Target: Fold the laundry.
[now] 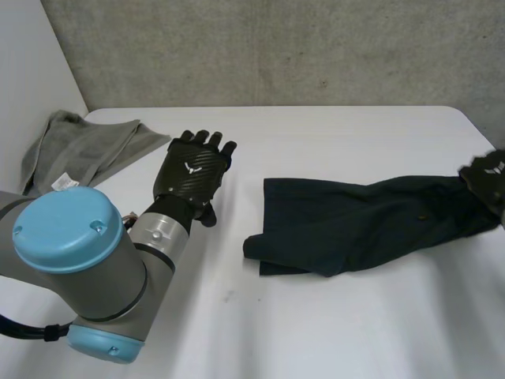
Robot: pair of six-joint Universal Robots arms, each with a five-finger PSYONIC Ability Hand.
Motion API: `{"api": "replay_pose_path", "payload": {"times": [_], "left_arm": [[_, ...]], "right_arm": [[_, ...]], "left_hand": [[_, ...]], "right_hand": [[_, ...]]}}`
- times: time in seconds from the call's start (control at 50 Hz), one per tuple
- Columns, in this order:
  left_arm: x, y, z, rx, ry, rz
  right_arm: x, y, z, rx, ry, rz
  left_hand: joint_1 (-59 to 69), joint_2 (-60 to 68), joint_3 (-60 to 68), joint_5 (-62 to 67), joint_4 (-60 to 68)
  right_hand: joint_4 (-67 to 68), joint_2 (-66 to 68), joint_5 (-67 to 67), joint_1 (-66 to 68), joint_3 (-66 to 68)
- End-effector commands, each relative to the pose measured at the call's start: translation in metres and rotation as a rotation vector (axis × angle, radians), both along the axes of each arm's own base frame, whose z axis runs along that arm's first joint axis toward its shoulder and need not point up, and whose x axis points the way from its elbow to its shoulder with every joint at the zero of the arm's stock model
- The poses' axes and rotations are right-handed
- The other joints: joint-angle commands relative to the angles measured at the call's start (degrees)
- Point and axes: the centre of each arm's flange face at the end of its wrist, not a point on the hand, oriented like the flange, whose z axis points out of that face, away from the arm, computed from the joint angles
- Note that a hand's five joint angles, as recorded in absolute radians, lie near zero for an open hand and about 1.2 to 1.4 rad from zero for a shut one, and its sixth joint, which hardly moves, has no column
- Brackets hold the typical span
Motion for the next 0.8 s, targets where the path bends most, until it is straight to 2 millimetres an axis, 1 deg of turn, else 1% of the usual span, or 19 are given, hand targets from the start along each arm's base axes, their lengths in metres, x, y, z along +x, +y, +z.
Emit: {"api": "replay_pose_path", "payload": {"times": [0.02, 0.04, 0.08, 0.1, 0.12, 0.16, 0.18, 0.28, 0.3, 0.38, 0.4, 0.44, 0.46, 0.5, 0.52, 0.58, 0.66, 0.76, 0.8], "left_arm": [[0.004, -0.002, 0.005, 0.010, 0.031, 0.013], [0.005, -0.003, 0.007, 0.005, 0.035, 0.017], [0.006, -0.004, 0.009, 0.001, 0.037, 0.020], [0.007, -0.004, 0.009, 0.001, 0.037, 0.023], [0.007, -0.004, 0.009, -0.001, 0.038, 0.023], [0.007, -0.004, 0.010, -0.002, 0.039, 0.025], [0.006, -0.005, 0.011, -0.006, 0.042, 0.025], [0.005, -0.007, 0.016, -0.022, 0.053, 0.024], [0.005, -0.008, 0.017, -0.026, 0.055, 0.026], [0.001, -0.014, 0.027, -0.053, 0.079, 0.025], [-0.002, -0.015, 0.032, -0.064, 0.095, 0.021], [-0.007, -0.019, 0.040, -0.077, 0.124, 0.015], [-0.008, -0.020, 0.043, -0.083, 0.137, 0.013], [-0.011, -0.024, 0.047, -0.085, 0.161, 0.011], [-0.015, -0.027, 0.048, -0.078, 0.187, 0.004], [-0.026, -0.026, 0.048, -0.043, 0.229, -0.024], [-0.047, -0.011, 0.032, 0.066, 0.224, -0.084], [-0.065, 0.004, -0.002, 0.234, 0.155, -0.122], [-0.070, 0.008, -0.024, 0.306, 0.105, -0.127]], "right_arm": [[0.088, 0.023, 0.018, -0.084, -0.029, 0.317], [0.110, 0.033, 0.011, -0.067, -0.029, 0.417], [0.136, 0.049, 0.004, -0.046, -0.030, 0.541], [0.156, 0.065, -0.004, -0.028, -0.029, 0.655], [0.166, 0.075, -0.008, -0.018, -0.030, 0.712], [0.181, 0.090, -0.018, 0.007, -0.030, 0.808], [0.191, 0.103, -0.029, 0.041, -0.029, 0.882], [0.204, 0.111, -0.051, 0.109, -0.036, 0.948], [0.205, 0.111, -0.051, 0.111, -0.038, 0.946], [0.205, 0.105, -0.038, 0.106, -0.098, 0.909], [0.204, 0.103, -0.029, 0.115, -0.149, 0.870], [0.198, 0.095, -0.015, 0.120, -0.231, 0.801], [0.189, 0.087, 0.003, 0.122, -0.338, 0.728], [0.179, 0.078, 0.019, 0.134, -0.457, 0.653], [0.168, 0.070, 0.033, 0.144, -0.577, 0.581], [0.144, 0.053, 0.048, 0.176, -0.747, 0.447], [0.121, 0.038, 0.037, 0.271, -0.789, 0.302], [0.120, 0.030, 0.006, 0.361, -0.710, 0.254], [0.123, 0.025, -0.007, 0.385, -0.682, 0.250]], "left_hand": [[-1.14, -1.63, -2.02, -2.61, -1.58], [-1.14, -1.63, -2.02, -2.61, -1.58], [-1.14, -1.63, -2.02, -2.61, -1.58], [-1.14, -1.63, -2.02, -2.61, -1.58], [-1.14, -1.63, -2.02, -2.61, -1.58], [-1.14, -1.63, -2.02, -2.61, -1.58], [-1.14, -1.63, -2.02, -2.61, -1.58], [-1.14, -1.63, -2.02, -2.61, -1.58], [-1.14, -1.63, -2.02, -2.61, -1.58], [-1.14, -1.63, -2.02, -2.61, -1.58], [-1.14, -1.63, -2.02, -2.61, -1.58], [-1.14, -1.63, -2.02, -2.61, -1.58], [-1.09, -1.58, -1.98, -2.56, -1.54], [-0.92, -1.41, -1.81, -2.40, -1.37], [-0.92, -1.41, -1.81, -2.39, -1.37], [-0.09, -0.58, -0.97, -1.56, -0.53], [0.93, 0.44, 0.04, -0.54, 0.48], [1.26, 0.77, 0.38, -0.21, 0.82], [1.10, 0.61, 0.21, -0.38, 0.65]], "right_hand": [[11.97, 13.06, 13.61, 24.99, 12.25], [11.97, 13.06, 13.61, 24.99, 12.25], [11.97, 13.06, 13.61, 24.99, 12.25], [11.97, 13.06, 13.61, 24.99, 12.25], [11.97, 13.06, 13.61, 24.99, 12.25], [11.97, 13.06, 13.61, 24.99, 12.25], [11.97, 13.06, 13.61, 24.99, 12.25], [11.97, 13.06, 13.61, 24.99, 12.25], [11.97, 13.06, 13.61, 24.99, 12.25], [-48.72, -47.63, -47.08, -35.70, -48.44], [-57.02, -55.93, -55.38, -44.00, -56.74], [-58.03, -56.94, -56.39, -45.01, -57.75], [-58.03, -56.94, -56.39, -45.01, -57.75], [-58.03, -56.94, -56.39, -45.01, -57.75], [-58.03, -56.94, -56.39, -45.01, -57.75], [-58.03, -56.94, -56.39, -45.01, -57.75], [-58.03, -56.94, -56.39, -45.01, -57.75], [-58.03, -56.94, -56.39, -45.01, -57.75], [-58.03, -56.94, -56.39, -45.01, -57.75]]}}
